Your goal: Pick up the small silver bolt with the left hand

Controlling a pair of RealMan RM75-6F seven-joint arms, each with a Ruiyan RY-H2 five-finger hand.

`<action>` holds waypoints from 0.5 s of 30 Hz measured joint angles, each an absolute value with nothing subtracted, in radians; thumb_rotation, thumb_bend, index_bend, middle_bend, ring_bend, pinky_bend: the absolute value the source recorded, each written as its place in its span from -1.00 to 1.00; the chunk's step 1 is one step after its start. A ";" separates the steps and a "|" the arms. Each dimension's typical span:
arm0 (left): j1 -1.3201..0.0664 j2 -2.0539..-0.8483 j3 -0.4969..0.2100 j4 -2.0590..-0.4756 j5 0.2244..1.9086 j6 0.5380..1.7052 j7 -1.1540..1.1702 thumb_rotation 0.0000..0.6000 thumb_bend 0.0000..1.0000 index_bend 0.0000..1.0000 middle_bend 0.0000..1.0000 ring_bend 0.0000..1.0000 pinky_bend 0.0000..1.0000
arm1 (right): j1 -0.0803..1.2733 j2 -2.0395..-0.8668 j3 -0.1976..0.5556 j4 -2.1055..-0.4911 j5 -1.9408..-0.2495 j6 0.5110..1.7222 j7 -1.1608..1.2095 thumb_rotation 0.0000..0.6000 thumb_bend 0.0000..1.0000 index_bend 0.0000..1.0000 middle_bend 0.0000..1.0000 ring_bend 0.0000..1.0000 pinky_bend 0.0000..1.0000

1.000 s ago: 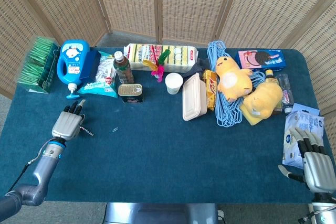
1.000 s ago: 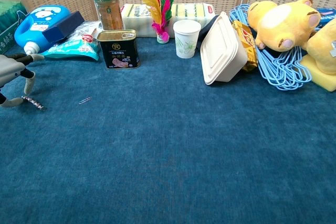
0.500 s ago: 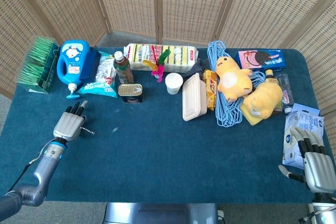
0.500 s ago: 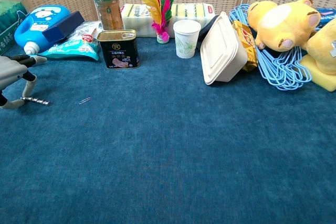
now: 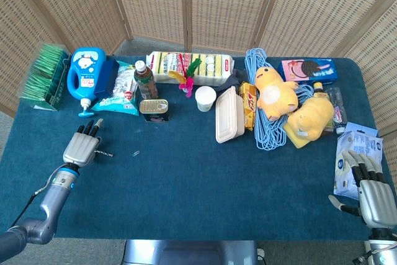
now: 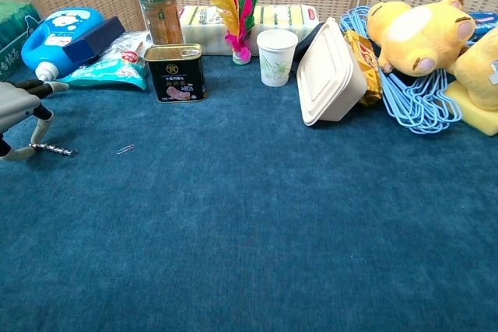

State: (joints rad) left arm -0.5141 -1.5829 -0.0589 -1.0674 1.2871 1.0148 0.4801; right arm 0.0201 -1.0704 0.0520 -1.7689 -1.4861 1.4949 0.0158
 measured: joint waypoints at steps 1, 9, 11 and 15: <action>-0.514 -1.579 -0.060 -1.072 1.292 1.022 0.477 1.00 0.24 0.14 -1.00 -0.90 -0.64 | 0.020 -1.070 0.052 -1.769 -1.486 1.495 0.016 1.00 -1.00 -1.00 -1.00 -1.00 -1.00; -0.514 -1.517 -0.064 -1.127 1.345 1.095 0.477 1.00 0.24 0.14 -1.00 -0.87 -0.64 | 0.021 -1.070 0.051 -1.770 -1.488 1.495 0.016 1.00 -1.00 -1.00 -1.00 -1.00 -1.00; -0.516 -1.495 -0.064 -1.145 1.362 1.114 0.492 1.00 0.24 0.14 -1.00 -0.87 -0.64 | 0.020 -1.070 0.051 -1.770 -1.488 1.495 0.017 1.00 -1.00 -1.00 -1.00 -1.00 -1.00; -0.520 -1.468 -0.059 -1.169 1.397 1.144 0.531 1.00 0.23 0.14 -1.00 -0.87 -0.64 | 0.020 -1.070 0.050 -1.771 -1.490 1.495 0.016 1.00 -1.00 -1.00 -1.00 -1.00 -1.00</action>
